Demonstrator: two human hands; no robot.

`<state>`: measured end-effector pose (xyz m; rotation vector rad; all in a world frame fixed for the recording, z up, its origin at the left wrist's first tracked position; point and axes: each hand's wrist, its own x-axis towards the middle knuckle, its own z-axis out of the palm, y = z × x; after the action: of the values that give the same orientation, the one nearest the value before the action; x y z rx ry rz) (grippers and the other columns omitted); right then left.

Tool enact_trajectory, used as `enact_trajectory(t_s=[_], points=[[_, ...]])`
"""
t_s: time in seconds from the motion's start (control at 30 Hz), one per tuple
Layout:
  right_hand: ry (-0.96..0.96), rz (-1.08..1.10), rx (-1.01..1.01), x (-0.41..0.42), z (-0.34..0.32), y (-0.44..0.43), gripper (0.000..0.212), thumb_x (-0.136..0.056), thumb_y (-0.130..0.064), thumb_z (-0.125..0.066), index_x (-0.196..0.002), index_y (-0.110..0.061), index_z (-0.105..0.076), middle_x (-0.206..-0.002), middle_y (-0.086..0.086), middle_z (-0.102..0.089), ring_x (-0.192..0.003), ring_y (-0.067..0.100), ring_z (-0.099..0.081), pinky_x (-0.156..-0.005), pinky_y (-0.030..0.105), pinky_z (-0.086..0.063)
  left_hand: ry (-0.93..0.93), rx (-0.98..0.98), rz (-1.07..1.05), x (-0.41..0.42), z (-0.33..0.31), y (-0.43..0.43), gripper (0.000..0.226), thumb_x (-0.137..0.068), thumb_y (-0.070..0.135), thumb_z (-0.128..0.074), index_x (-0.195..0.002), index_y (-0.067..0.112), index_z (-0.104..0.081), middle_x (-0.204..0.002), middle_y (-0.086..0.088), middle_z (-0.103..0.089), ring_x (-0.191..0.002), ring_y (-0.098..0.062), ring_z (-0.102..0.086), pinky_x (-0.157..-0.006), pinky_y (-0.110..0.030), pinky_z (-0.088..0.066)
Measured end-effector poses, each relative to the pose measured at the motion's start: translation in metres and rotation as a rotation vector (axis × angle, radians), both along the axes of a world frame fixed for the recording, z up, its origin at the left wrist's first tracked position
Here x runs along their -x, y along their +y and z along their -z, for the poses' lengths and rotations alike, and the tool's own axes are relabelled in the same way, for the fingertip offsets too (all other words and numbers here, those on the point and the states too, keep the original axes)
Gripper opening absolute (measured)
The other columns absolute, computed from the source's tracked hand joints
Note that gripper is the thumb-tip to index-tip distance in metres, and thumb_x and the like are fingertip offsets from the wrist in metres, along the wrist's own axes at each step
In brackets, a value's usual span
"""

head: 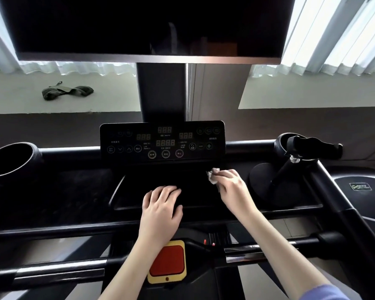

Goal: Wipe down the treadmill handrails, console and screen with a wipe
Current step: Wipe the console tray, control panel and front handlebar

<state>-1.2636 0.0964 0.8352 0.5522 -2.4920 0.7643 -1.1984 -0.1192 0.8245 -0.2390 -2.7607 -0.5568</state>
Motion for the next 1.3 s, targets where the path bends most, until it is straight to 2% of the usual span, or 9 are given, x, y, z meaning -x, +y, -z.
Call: enact_trajectory(t_s=[0.2,0.37,0.47,0.6,0.8,0.97,1.03,1.17,1.3], points=[[-0.062,0.178,0.028,0.011,-0.003,0.007,0.029,-0.065,0.018,-0.074,-0.082,-0.006,-0.077,-0.090,0.006,-0.073,-0.077,0.031,-0.062,-0.068,0.034,-0.057,0.007,0.004,-0.005,-0.001,0.000,0.001,0.046,-0.084,0.038,-0.041,-0.117,0.019,-0.067,-0.120,0.010,-0.060,-0.119,-0.012,-0.044,-0.102,-0.043,-0.038],[-0.030,-0.020,-0.049,-0.025,0.004,0.017,0.020,-0.076,0.003,-0.069,-0.095,-0.001,-0.075,-0.098,0.007,-0.071,-0.092,0.019,-0.056,-0.088,0.016,-0.042,0.015,0.006,-0.006,0.000,0.001,0.001,0.046,-0.084,0.038,-0.041,-0.117,0.019,-0.067,-0.120,0.010,-0.060,-0.118,-0.013,-0.045,-0.102,-0.043,-0.039],[-0.043,0.107,-0.051,-0.021,0.003,0.027,0.023,-0.072,0.010,-0.075,-0.091,-0.002,-0.076,-0.095,0.007,-0.071,-0.086,0.026,-0.061,-0.076,0.028,-0.054,0.015,0.008,-0.006,-0.001,0.001,0.001,0.047,-0.084,0.038,-0.041,-0.117,0.018,-0.067,-0.120,0.009,-0.060,-0.118,-0.015,-0.047,-0.101,-0.045,-0.040],[-0.067,0.032,0.033,-0.042,0.002,0.007,0.026,-0.072,0.015,-0.070,-0.088,-0.004,-0.076,-0.093,0.004,-0.069,-0.085,0.023,-0.060,-0.086,0.006,-0.039,0.006,0.012,-0.005,-0.001,0.001,0.002,0.047,-0.085,0.039,-0.040,-0.118,0.018,-0.067,-0.121,0.009,-0.060,-0.119,-0.015,-0.046,-0.102,-0.045,-0.039],[-0.049,0.032,-0.008,-0.048,-0.001,0.022,0.022,-0.072,0.012,-0.069,-0.085,-0.004,-0.077,-0.089,0.005,-0.070,-0.080,0.026,-0.064,-0.079,0.016,-0.046,0.016,0.010,-0.007,-0.001,0.000,0.002,0.048,-0.084,0.039,-0.040,-0.117,0.017,-0.067,-0.120,0.008,-0.061,-0.118,-0.014,-0.045,-0.101,-0.045,-0.039],[-0.127,-0.098,0.018,-0.061,-0.004,0.017,0.022,-0.073,0.005,-0.066,-0.083,-0.010,-0.078,-0.091,-0.003,-0.068,-0.088,0.008,-0.055,-0.084,0.000,-0.037,0.010,0.009,-0.010,-0.001,0.000,0.002,0.048,-0.085,0.039,-0.039,-0.118,0.018,-0.067,-0.121,0.009,-0.060,-0.119,-0.014,-0.044,-0.103,-0.044,-0.037],[-0.099,-0.086,-0.004,-0.061,-0.008,0.029,0.020,-0.069,0.005,-0.071,-0.081,-0.010,-0.078,-0.087,-0.002,-0.069,-0.086,0.003,-0.053,-0.082,0.004,-0.043,0.004,0.009,-0.010,-0.001,0.000,0.001,0.049,-0.085,0.040,-0.038,-0.119,0.018,-0.066,-0.122,0.009,-0.060,-0.120,-0.014,-0.044,-0.103,-0.045,-0.036],[-0.087,0.193,-0.016,-0.052,-0.003,0.026,0.022,-0.068,0.014,-0.077,-0.079,-0.005,-0.076,-0.081,0.005,-0.067,-0.074,0.025,-0.061,-0.059,0.027,-0.055,0.002,0.012,-0.009,-0.001,0.001,0.002,0.049,-0.085,0.039,-0.038,-0.119,0.017,-0.066,-0.122,0.008,-0.060,-0.120,-0.014,-0.043,-0.103,-0.046,-0.036],[-0.124,0.129,-0.078,-0.067,0.001,0.021,0.015,-0.073,0.004,-0.080,-0.081,-0.008,-0.077,-0.088,0.001,-0.070,-0.078,0.023,-0.062,-0.056,0.031,-0.058,0.008,0.000,0.006,0.000,0.000,0.004,0.048,-0.084,0.038,-0.042,-0.117,0.014,-0.067,-0.121,0.006,-0.061,-0.120,-0.015,-0.042,-0.103,-0.046,-0.035]])
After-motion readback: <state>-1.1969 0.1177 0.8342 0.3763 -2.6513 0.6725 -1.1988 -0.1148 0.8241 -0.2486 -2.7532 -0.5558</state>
